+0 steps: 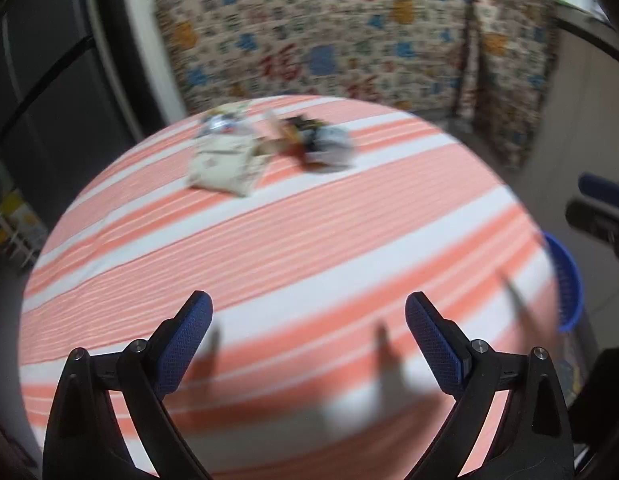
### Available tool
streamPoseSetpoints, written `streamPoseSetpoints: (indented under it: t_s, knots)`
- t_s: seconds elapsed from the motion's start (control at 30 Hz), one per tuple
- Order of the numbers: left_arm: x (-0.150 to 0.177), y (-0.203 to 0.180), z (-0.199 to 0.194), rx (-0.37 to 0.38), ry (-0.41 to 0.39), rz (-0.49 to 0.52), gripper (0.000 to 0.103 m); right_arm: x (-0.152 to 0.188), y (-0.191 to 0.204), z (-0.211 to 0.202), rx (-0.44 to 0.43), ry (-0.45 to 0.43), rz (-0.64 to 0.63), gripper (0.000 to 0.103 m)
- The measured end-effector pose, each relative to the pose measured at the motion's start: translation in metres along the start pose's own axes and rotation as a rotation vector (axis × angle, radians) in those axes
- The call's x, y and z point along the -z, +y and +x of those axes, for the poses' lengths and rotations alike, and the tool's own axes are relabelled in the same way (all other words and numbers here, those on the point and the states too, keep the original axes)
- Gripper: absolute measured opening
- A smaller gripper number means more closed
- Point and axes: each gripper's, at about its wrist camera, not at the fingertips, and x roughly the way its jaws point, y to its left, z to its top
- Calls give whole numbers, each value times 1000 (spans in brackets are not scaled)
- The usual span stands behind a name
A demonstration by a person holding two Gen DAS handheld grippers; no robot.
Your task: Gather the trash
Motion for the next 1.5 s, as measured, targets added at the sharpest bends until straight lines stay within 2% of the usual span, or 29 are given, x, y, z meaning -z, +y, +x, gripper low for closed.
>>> streamPoseSetpoints:
  t_s: [0.13, 0.27, 0.37, 0.53, 0.7, 0.8, 0.93, 1.0, 1.1, 1.17, 1.23, 1.3, 1.5]
  knots:
    - [-1, 40, 30, -46, 58, -92, 98, -8, 68, 45, -73, 111, -57, 65]
    - [-1, 62, 53, -69, 92, -132, 99, -17, 106, 92, -78, 226, -107, 65]
    - [-1, 70, 58, -47, 94, -160, 103, -17, 122, 112, -53, 252, -147, 65]
    - [-5, 80, 65, -4, 105, -196, 103, -28, 112, 137, -37, 223, -93, 79]
    - [-13, 81, 72, 0, 123, -193, 102, -36, 107, 146, -33, 226, -72, 81]
    - [-39, 88, 64, 25, 79, -237, 99, -37, 107, 146, -30, 226, -75, 81]
    - [-94, 95, 61, 9, 10, -297, 100, -37, 109, 146, -29, 226, -77, 81]
    - [-123, 94, 80, -24, 12, -315, 100, -38, 108, 146, -29, 226, -77, 81]
    - [-141, 93, 116, -77, 28, -361, 100, -38, 109, 146, -29, 226, -77, 81]
    - [-138, 91, 143, -103, 85, -363, 99, -38, 108, 146, -30, 226, -77, 81]
    - [-124, 85, 159, -80, 129, -363, 99, -38, 108, 147, -32, 226, -75, 81]
    - [-110, 81, 151, -40, 111, -344, 99, -38, 109, 146, -33, 226, -74, 81]
    - [-74, 81, 121, 33, 136, -165, 97, -38, 110, 146, -38, 225, -69, 81]
